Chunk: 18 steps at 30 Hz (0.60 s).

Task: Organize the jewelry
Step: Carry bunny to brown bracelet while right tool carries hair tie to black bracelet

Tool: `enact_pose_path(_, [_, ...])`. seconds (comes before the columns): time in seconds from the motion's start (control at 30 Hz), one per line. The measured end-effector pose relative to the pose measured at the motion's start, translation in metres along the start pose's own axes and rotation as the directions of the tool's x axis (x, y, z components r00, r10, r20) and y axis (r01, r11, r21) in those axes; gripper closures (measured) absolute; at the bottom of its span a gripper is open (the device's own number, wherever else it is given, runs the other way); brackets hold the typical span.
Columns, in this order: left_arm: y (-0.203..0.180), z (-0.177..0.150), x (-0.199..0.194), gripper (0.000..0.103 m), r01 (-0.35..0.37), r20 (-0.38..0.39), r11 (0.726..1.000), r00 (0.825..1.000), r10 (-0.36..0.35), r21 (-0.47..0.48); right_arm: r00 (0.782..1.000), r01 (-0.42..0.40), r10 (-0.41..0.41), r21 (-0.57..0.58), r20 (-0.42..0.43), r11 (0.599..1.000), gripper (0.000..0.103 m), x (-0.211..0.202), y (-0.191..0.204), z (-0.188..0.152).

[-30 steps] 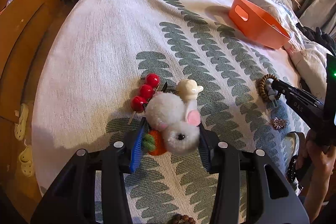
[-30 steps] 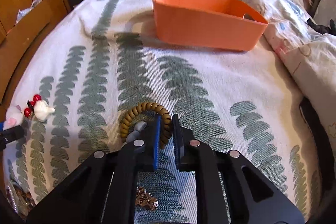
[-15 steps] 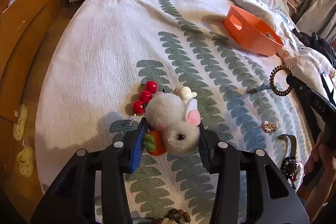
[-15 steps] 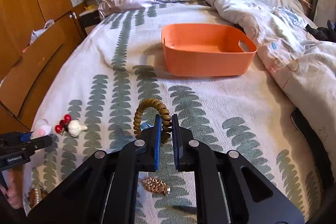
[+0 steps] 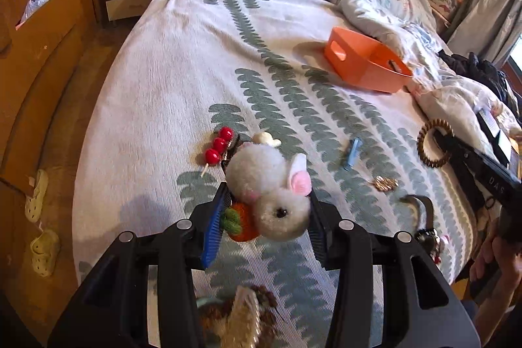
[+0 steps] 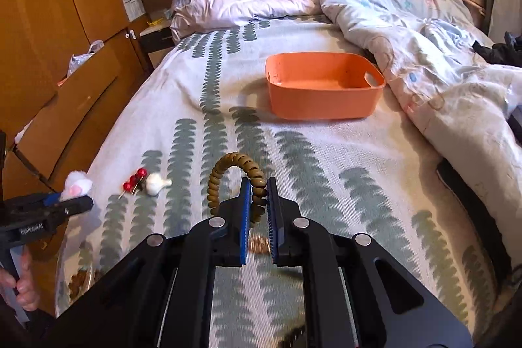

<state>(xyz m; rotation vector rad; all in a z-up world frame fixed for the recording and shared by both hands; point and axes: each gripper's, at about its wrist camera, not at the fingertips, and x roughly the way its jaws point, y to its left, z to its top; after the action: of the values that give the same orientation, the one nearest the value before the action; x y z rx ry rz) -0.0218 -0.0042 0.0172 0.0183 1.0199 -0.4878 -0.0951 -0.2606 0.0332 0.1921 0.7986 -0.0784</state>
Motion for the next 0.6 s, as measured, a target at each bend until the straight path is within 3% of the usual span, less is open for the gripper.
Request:
enact_pose_path(0.27, [-0.015, -0.039, -0.023, 0.058, 0.000, 0.006, 1.000, 1.000, 0.000, 0.021, 1.000, 0.013, -0.013, 0.087, 0.000, 0.996, 0.092, -0.039, -0.031, -0.037])
enact_pose_path(0.6, [-0.030, -0.073, -0.015, 0.058, -0.022, -0.038, 0.998, 0.999, 0.024, 0.059, 0.999, 0.027, -0.019, 0.218, -0.041, 0.976, 0.092, -0.048, -0.068, -0.086])
